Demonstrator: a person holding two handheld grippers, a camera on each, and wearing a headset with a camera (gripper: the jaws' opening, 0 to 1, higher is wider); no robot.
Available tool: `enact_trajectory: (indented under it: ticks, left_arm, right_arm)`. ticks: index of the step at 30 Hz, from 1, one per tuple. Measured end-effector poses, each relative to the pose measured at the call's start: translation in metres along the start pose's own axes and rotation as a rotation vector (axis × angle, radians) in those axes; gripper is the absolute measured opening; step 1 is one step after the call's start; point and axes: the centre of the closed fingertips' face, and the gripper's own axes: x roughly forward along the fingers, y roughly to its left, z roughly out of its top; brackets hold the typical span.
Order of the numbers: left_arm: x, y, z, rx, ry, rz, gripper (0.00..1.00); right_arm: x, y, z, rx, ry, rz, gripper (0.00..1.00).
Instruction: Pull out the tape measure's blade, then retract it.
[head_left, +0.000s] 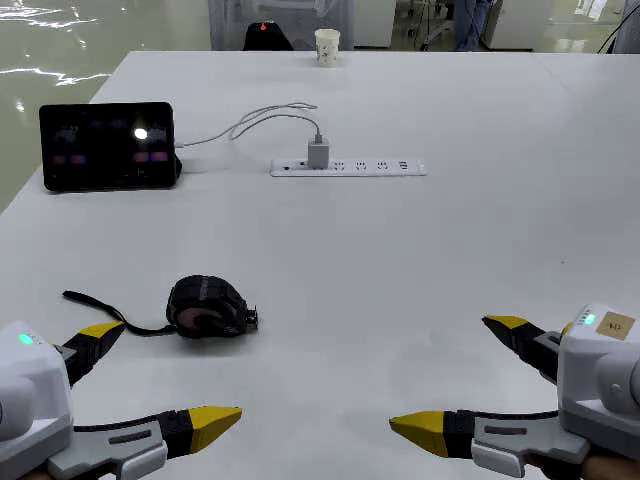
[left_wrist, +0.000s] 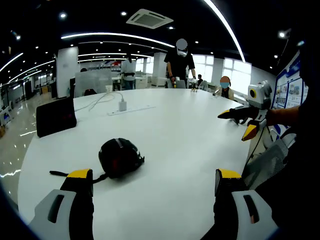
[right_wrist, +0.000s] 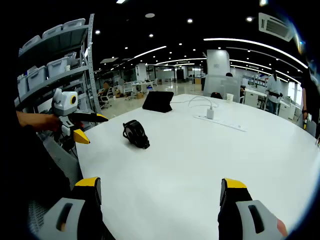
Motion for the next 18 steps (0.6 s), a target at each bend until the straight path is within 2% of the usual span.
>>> enact_trajectory:
  ticks: [18]
  left_arm:
    - [-0.0004, 0.0003, -0.0003, 0.002, 0.003, 0.0, 0.99]
  right_arm:
    - [0.001, 0.0012, -0.0025, -0.019, 0.007, 0.004, 0.99]
